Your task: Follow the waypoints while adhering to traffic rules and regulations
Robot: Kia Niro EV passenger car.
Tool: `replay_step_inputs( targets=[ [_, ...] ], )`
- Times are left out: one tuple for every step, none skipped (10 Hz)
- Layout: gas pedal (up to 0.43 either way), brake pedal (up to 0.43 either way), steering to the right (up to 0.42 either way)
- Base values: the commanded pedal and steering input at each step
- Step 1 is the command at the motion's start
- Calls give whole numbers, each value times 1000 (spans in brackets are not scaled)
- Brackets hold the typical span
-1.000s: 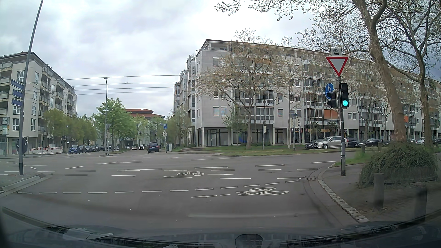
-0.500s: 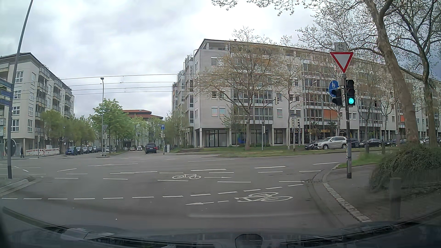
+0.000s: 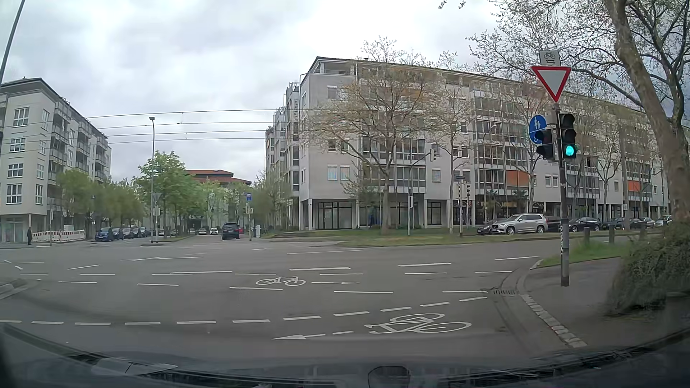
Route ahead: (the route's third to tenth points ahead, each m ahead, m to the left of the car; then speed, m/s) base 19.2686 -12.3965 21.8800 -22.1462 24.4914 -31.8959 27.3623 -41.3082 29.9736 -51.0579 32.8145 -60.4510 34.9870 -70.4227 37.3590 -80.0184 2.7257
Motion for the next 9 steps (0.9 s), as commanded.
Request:
replay_step_inputs(
  targets=[
    [378,0,34],
    [358,0,39],
    [319,0,42],
    [299,0,44],
    [287,0,48],
    [280,0,53],
    [248,0,61],
    [240,0,74],
    [220,0,85]
  ],
)
